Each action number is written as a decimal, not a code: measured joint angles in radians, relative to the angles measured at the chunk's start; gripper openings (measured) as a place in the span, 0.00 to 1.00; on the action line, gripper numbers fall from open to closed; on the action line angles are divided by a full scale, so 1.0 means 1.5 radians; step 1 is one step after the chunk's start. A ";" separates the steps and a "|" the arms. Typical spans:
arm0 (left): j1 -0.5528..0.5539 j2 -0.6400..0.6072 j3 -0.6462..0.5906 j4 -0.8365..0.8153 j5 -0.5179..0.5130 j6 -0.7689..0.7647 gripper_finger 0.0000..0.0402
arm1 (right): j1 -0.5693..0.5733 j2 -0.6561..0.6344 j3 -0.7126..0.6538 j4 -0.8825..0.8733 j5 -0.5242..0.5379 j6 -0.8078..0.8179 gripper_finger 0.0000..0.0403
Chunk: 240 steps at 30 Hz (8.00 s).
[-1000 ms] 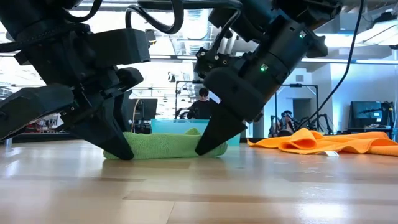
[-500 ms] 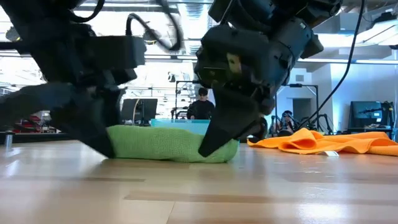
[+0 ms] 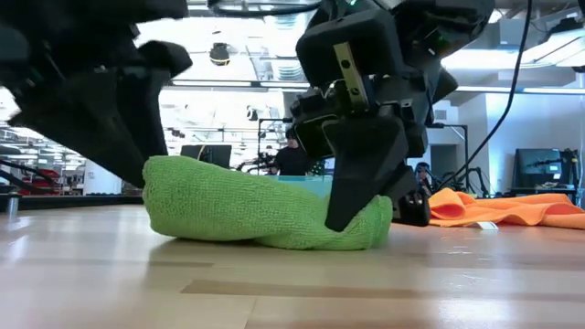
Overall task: Roll microfiber towels into tight, uniform cylinder then place into a basket
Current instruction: Roll the green towel
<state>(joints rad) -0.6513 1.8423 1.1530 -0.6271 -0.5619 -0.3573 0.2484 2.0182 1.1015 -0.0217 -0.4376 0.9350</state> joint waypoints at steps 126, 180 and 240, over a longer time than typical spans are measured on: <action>0.116 0.027 -0.065 0.174 0.088 -0.017 0.25 | 0.234 -0.287 -0.106 -0.040 0.590 -0.220 0.49; 0.106 0.027 -0.066 0.186 0.049 0.009 0.25 | 0.147 -0.068 -0.117 0.084 0.524 -0.040 0.02; 0.097 0.120 -0.073 0.371 0.028 0.022 0.25 | 0.138 -0.097 -0.121 0.060 0.455 -0.050 0.38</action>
<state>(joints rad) -0.5060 2.0216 1.0431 -0.0711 -0.5194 -0.3241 0.4550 1.8727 0.9203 0.0690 0.2448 0.8606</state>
